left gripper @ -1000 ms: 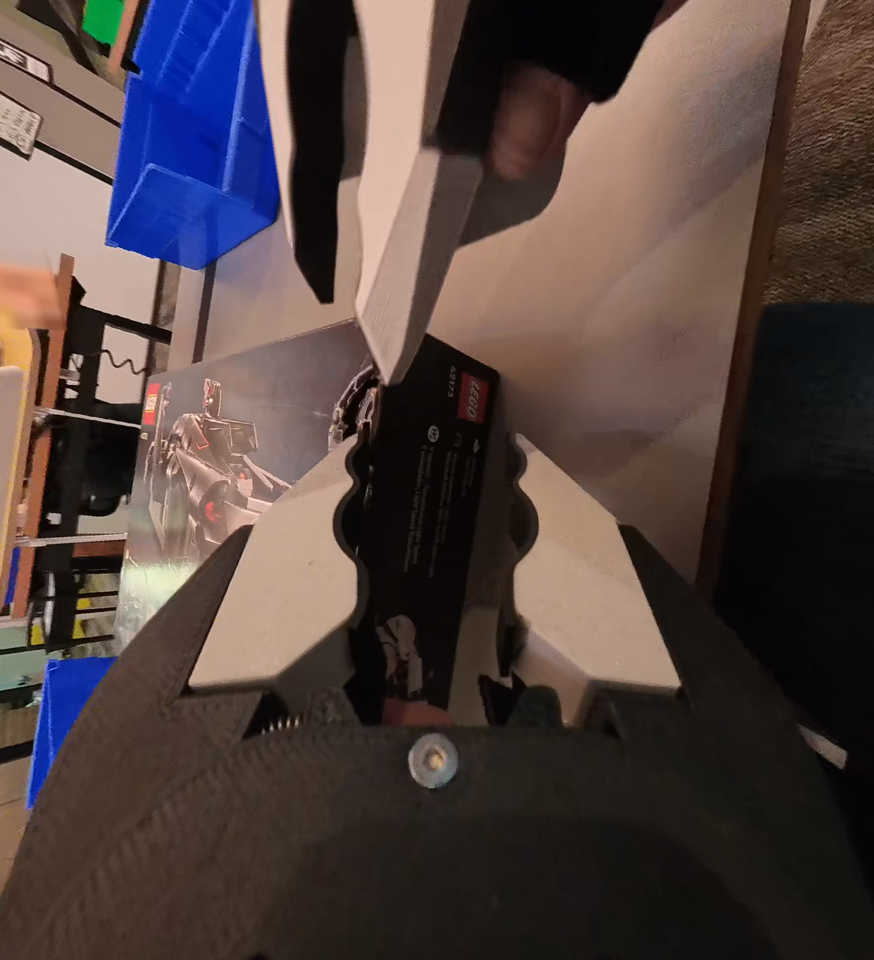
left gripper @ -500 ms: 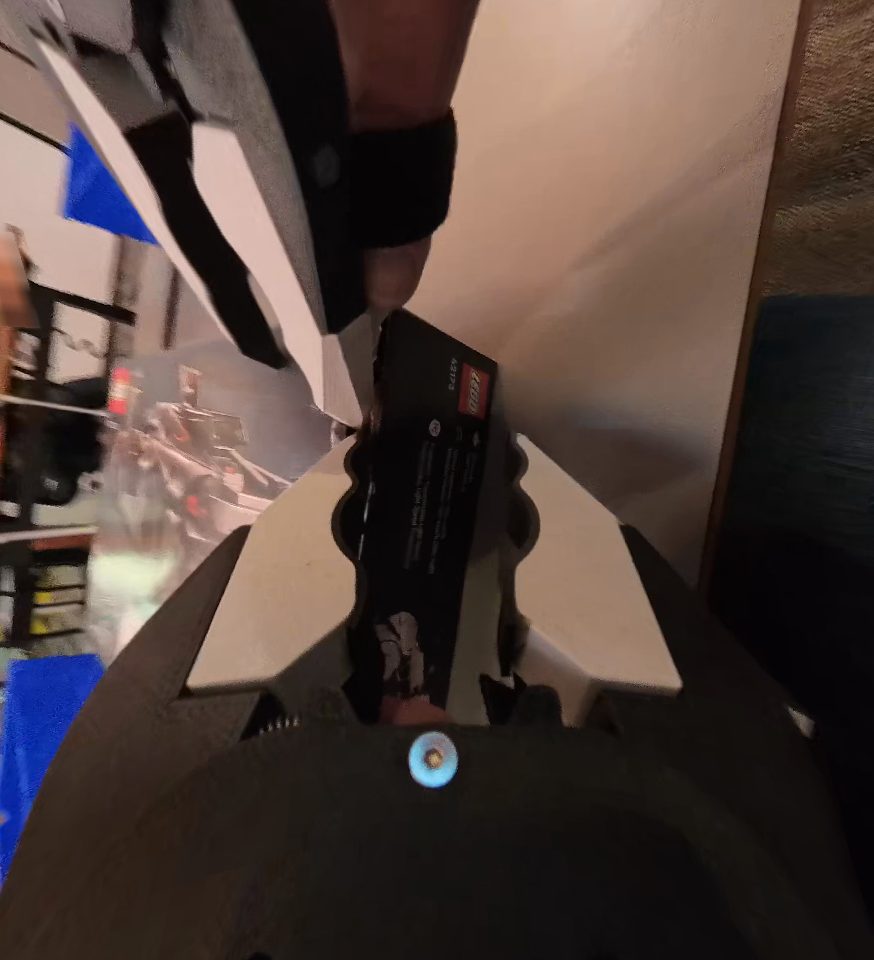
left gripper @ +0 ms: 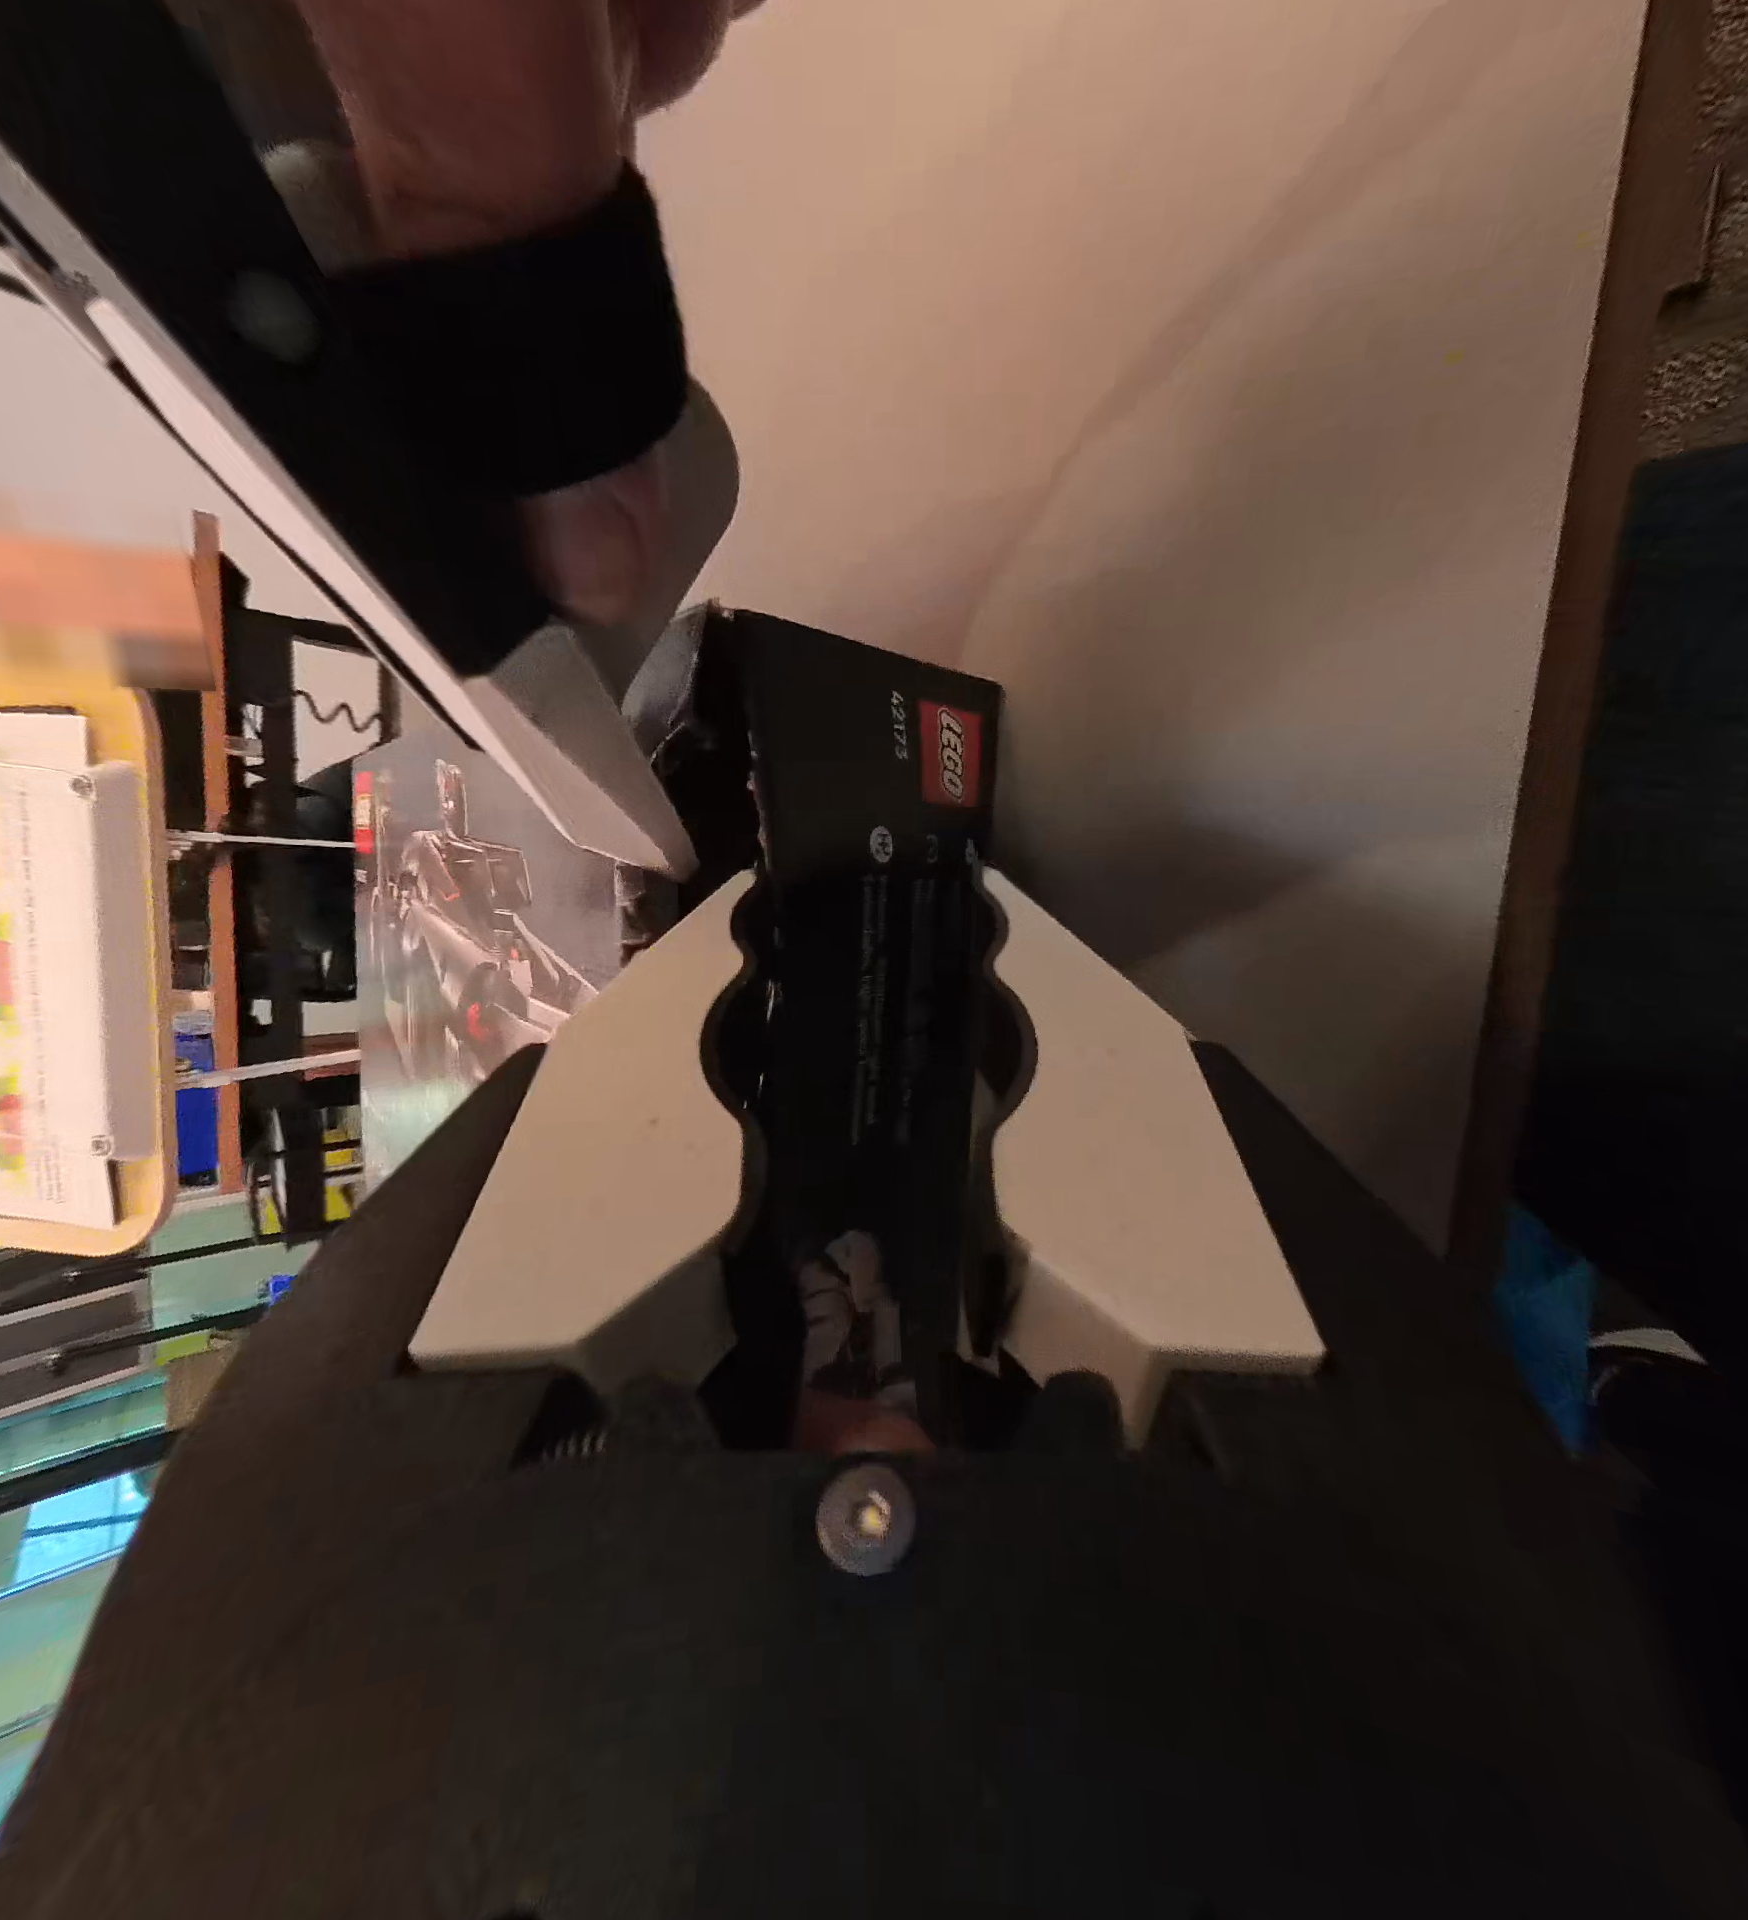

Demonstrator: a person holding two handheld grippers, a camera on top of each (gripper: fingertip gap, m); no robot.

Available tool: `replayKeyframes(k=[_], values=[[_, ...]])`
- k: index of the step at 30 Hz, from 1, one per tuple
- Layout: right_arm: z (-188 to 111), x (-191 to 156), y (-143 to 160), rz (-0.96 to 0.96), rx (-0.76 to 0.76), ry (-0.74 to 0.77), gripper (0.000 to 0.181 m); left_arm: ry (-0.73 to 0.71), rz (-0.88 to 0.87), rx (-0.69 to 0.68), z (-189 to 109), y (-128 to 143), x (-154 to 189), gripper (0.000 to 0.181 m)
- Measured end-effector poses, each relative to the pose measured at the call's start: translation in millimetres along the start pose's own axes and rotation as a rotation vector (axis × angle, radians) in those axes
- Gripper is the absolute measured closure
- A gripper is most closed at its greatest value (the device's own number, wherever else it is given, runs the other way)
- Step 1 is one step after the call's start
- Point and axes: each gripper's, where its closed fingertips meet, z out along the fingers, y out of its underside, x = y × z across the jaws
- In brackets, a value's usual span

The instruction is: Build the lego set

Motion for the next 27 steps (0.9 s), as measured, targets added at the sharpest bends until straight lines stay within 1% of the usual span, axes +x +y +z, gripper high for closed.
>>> replayKeyframes(k=[1, 5, 7, 9, 10, 12, 14, 16, 17, 19, 21, 24, 27], values=[[0, 0, 0, 0.013, 0.002, -0.011, 0.132, -0.013, 0.008, 0.006, 0, 0, -1, 0.15], [-1, 0, -1, 0.049, 0.006, -0.037, 0.132, -0.089, 0.086, 0.034, 1, 0, -2, 0.149], [0, 0, -1, 0.053, 0.0, -0.034, 0.132, -0.113, 0.097, 0.052, 1, 0, -3, 0.15], [-1, 0, -1, 0.067, 0.001, -0.046, 0.132, -0.117, 0.12, 0.045, 0, 0, 1, 0.145], [-1, 0, -1, 0.059, -0.002, -0.047, 0.132, -0.087, 0.108, 0.043, 0, 1, 2, 0.143], [0, 0, 0, 0.053, -0.008, -0.046, 0.132, 0.07, -0.019, 0.01, -1, 0, 6, 0.139], [1, 2, 1, 0.048, -0.01, -0.038, 0.132, 0.203, -0.082, -0.01, -1, -1, 9, 0.131], [1, 2, 0, 0.04, -0.016, -0.046, 0.132, 0.382, -0.205, 0.001, -5, -5, 11, 0.13], [1, 3, 0, 0.039, -0.02, -0.048, 0.132, 0.433, -0.231, -0.001, -6, -6, 9, 0.131], [3, 5, -2, 0.049, -0.014, -0.053, 0.132, 0.453, -0.196, -0.046, -4, -4, 7, 0.124], [4, 7, -3, 0.048, -0.016, -0.059, 0.132, 0.432, -0.179, -0.036, -1, -5, 3, 0.123], [5, 7, -3, 0.034, -0.025, -0.063, 0.132, 0.418, -0.198, -0.026, 2, -5, 2, 0.125], [5, 6, -4, 0.041, -0.031, -0.086, 0.133, 0.409, -0.165, -0.065, 8, -6, 4, 0.128]])
